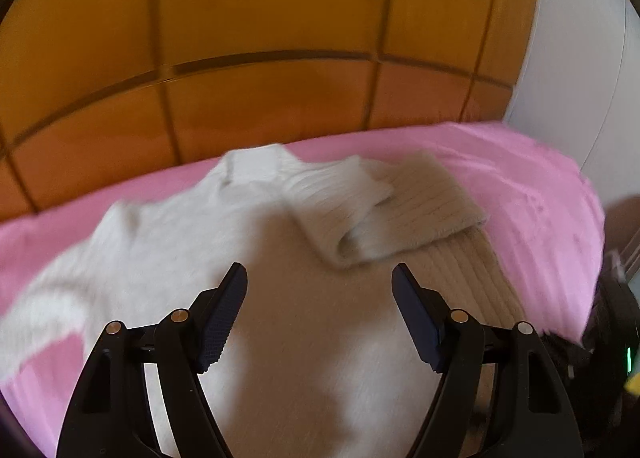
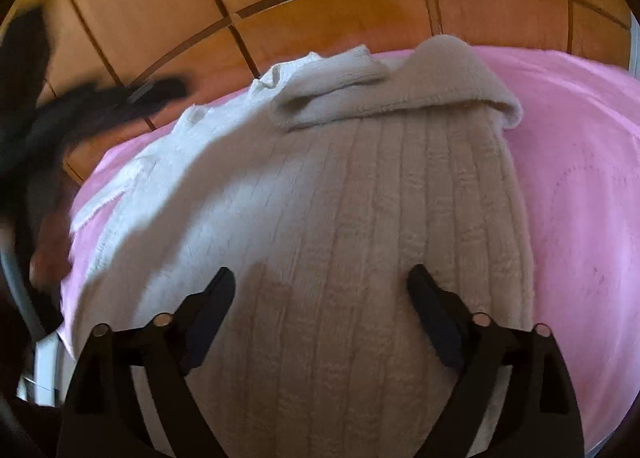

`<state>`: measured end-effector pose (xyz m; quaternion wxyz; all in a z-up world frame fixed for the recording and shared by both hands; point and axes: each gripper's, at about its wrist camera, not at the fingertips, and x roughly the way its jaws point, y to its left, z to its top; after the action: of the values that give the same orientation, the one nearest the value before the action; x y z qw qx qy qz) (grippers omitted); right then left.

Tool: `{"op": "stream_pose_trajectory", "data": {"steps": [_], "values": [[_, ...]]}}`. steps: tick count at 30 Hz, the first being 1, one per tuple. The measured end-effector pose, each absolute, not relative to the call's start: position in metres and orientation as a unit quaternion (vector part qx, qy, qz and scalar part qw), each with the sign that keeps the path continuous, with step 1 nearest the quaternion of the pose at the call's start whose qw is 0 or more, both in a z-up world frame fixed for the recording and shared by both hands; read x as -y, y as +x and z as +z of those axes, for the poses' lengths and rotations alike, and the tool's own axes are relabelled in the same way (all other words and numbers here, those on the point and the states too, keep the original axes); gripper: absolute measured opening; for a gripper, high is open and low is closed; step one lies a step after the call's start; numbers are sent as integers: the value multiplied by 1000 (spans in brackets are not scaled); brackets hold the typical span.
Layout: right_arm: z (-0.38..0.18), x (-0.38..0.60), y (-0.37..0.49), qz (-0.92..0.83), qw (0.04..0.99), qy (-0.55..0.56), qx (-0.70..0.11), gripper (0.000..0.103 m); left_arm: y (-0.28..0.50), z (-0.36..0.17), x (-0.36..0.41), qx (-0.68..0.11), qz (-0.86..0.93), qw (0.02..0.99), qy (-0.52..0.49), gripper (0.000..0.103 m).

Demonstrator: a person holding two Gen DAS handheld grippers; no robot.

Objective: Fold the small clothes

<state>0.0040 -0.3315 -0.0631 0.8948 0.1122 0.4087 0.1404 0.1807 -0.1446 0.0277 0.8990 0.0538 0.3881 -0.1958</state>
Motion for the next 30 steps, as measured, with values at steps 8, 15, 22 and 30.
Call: {"op": "stream_pose_trajectory", "data": {"steps": [8, 15, 22, 30], "values": [[-72, 322, 0, 142, 914, 85, -371, 101, 258, -26, 198, -451, -136, 875, 112, 73], [-74, 336, 3, 156, 914, 109, -360, 101, 268, -40, 97, -473, -53, 872, -115, 33], [-72, 337, 9, 149, 913, 100, -366, 101, 246, -54, 2, -457, -50, 833, -307, 59], [-61, 340, 14, 152, 899, 98, -398, 101, 266, -45, -12, -442, -71, 823, -350, 70]]}}
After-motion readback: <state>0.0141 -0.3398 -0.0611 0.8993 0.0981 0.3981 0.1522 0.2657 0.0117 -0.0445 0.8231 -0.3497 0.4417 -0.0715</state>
